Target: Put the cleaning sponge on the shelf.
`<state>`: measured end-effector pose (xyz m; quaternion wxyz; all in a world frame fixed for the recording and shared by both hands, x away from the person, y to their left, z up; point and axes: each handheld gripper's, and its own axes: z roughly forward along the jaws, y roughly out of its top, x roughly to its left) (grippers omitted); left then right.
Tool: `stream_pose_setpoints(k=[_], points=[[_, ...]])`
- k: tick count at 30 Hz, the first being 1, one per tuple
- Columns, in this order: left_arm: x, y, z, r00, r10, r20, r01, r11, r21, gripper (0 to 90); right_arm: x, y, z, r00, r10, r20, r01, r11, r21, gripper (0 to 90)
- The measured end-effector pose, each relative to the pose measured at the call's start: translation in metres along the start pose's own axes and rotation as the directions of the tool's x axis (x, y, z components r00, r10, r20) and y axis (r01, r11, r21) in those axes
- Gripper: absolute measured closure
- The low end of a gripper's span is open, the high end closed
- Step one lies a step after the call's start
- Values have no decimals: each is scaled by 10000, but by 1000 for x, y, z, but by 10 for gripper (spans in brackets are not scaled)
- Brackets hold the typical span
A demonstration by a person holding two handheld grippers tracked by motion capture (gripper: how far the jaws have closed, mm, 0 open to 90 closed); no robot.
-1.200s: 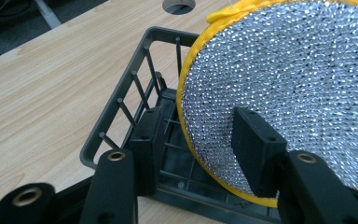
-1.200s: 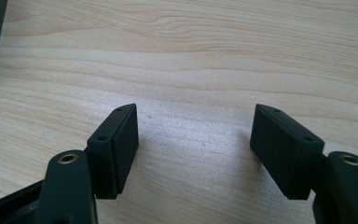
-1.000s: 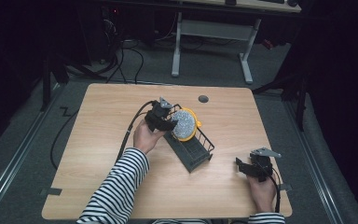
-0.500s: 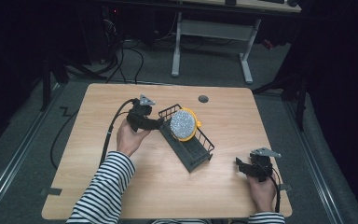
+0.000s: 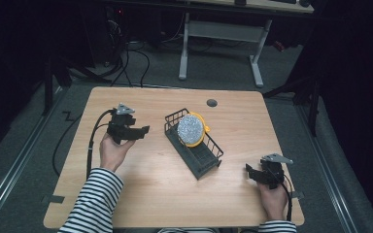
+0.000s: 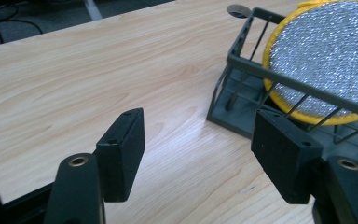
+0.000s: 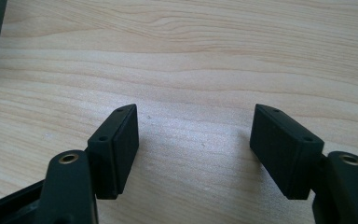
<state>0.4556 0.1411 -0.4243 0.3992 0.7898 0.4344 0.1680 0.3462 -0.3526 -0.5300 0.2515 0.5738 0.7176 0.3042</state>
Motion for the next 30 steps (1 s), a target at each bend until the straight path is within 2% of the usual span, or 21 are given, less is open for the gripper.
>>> stream_pose_setpoints(k=[7, 16, 23, 30], points=[[15, -17, -17, 9987, -412, -306, 410, 9991, -74, 359, 0, 0, 0, 10000, 0, 0, 0, 10000, 0, 326], [33, -46, -39, 9926, -1074, -566, 1067, 9942, -156, 357, 0, 0, 0, 10000, 32, 11, -32, 10000, 10, 325], [46, -69, -55, 9823, -1776, -591, 1748, 9834, -489, 355, 0, 0, 0, 10000, 30, 17, -30, 10000, 8, 326], [52, -92, -63, 9735, -2183, -679, 2155, 9754, -459, 353, 0, 0, 0, 10000, 52, 64, -52, 10000, 0, 325]])
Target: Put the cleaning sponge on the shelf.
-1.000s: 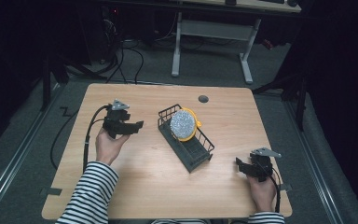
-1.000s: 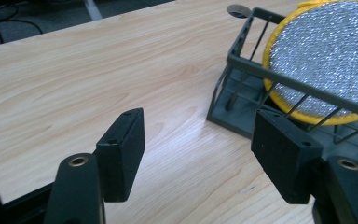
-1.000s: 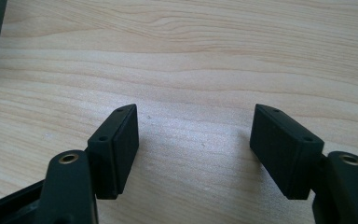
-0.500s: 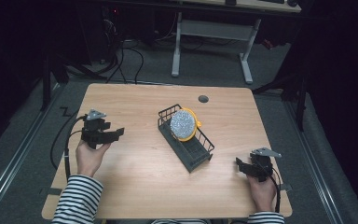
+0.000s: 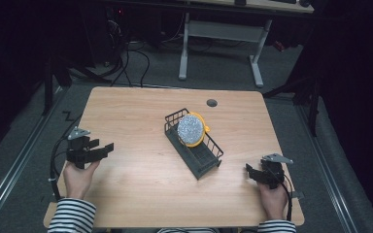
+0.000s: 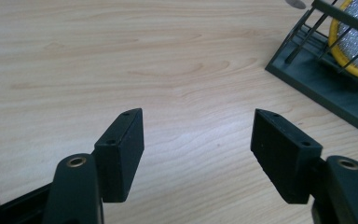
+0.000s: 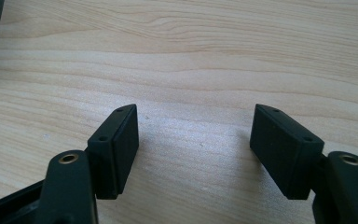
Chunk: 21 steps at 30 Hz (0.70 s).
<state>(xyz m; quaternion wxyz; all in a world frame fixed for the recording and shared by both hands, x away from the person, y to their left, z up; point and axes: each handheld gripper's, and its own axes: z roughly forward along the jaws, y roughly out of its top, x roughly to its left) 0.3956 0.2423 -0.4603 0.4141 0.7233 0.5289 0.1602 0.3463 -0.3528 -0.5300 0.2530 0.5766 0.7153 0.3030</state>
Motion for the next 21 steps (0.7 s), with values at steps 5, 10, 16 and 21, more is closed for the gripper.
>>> stream_pose_setpoints(k=[5, 10, 16, 21], points=[[4, -12, -4, 9997, -189, -131, 188, 9998, -82, 350, 0, 0, 0, 10000, -22, -9, 22, 10000, -28, 325], [4, -24, 0, 9993, -212, -295, 215, 9997, 99, 346, 0, 0, 0, 10000, 6, 3, -6, 10000, 0, 325], [3, -41, 5, 9984, -395, -408, 397, 9992, 41, 337, 0, 0, 0, 10000, 1, 0, -1, 10000, 1, 324], [2, -53, 9, 9975, -537, -455, 528, 9984, -206, 321, 0, 0, 0, 10000, -12, -16, 12, 10000, -23, 320]])
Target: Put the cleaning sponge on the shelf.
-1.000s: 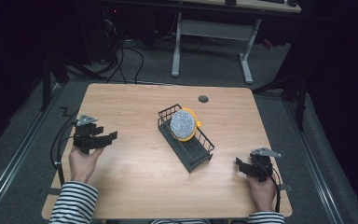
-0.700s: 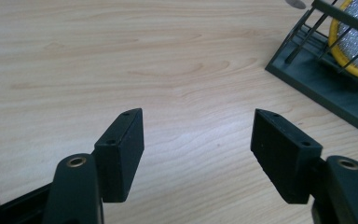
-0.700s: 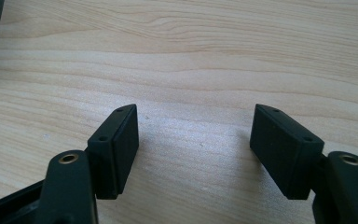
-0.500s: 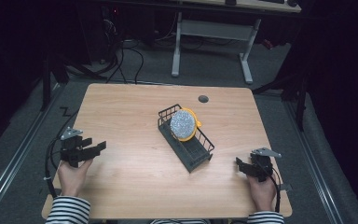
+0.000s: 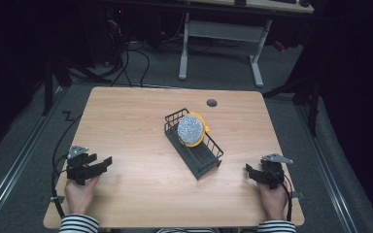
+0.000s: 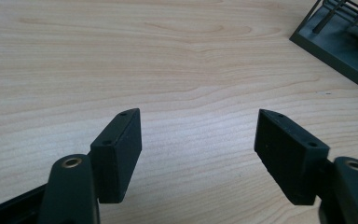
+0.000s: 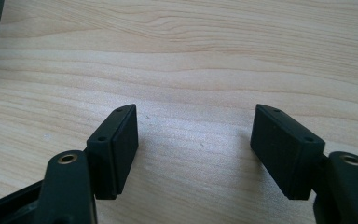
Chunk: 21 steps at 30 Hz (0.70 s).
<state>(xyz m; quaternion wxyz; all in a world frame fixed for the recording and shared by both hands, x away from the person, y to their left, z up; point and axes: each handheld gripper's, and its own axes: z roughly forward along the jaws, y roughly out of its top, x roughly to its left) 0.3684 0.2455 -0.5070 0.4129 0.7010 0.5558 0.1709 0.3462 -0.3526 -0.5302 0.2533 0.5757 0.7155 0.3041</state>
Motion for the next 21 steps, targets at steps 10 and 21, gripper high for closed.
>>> stream_pose_setpoints(k=[10, 21], points=[[-4, -13, 6, 9979, 263, -591, -255, 9996, 143, 302, 0, 0, 0, 10000, -2, -9, 2, 10000, 33, 316], [-15, -21, 20, 9792, 1117, -1696, -1106, 9937, 159, 308, 0, 0, 0, 10000, -17, 0, 17, 10000, 29, 316]])
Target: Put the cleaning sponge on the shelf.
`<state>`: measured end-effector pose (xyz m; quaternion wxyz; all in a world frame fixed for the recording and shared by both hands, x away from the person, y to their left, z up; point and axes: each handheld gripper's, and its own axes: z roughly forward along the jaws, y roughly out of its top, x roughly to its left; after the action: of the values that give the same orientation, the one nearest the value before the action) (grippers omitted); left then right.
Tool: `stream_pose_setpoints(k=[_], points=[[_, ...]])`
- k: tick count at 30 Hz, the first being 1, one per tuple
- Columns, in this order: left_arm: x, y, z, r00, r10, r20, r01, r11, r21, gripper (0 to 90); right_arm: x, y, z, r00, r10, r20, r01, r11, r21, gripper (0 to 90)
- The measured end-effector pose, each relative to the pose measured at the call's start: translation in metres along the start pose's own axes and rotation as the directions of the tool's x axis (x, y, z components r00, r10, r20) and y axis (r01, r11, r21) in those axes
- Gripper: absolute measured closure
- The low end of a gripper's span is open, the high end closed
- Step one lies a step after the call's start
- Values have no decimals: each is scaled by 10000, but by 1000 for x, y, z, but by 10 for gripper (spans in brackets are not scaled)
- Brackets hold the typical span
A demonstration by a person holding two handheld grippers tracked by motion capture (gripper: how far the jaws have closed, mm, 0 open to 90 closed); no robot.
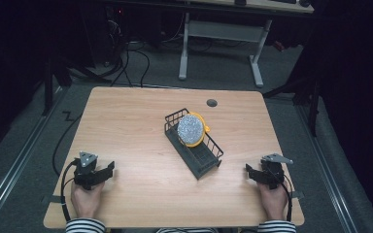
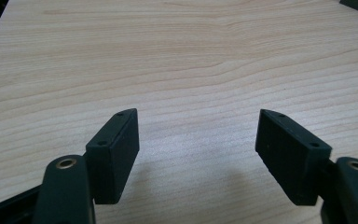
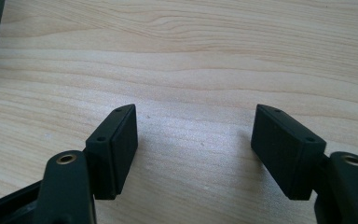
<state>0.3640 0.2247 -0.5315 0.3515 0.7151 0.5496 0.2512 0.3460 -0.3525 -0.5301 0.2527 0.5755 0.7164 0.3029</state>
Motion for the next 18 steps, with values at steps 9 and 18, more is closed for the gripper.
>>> stream_pose_setpoints(k=[9, 18], points=[[-3, -1, 7, 9999, 109, 85, -112, 9994, 338, 316, 0, 0, 0, 10000, -22, 17, 22, 10000, 7, 318], [-5, -1, 8, 9997, 240, 37, -241, 9981, 560, 296, 1, 0, 0, 10000, -7, 50, 7, 10000, 7, 318]])
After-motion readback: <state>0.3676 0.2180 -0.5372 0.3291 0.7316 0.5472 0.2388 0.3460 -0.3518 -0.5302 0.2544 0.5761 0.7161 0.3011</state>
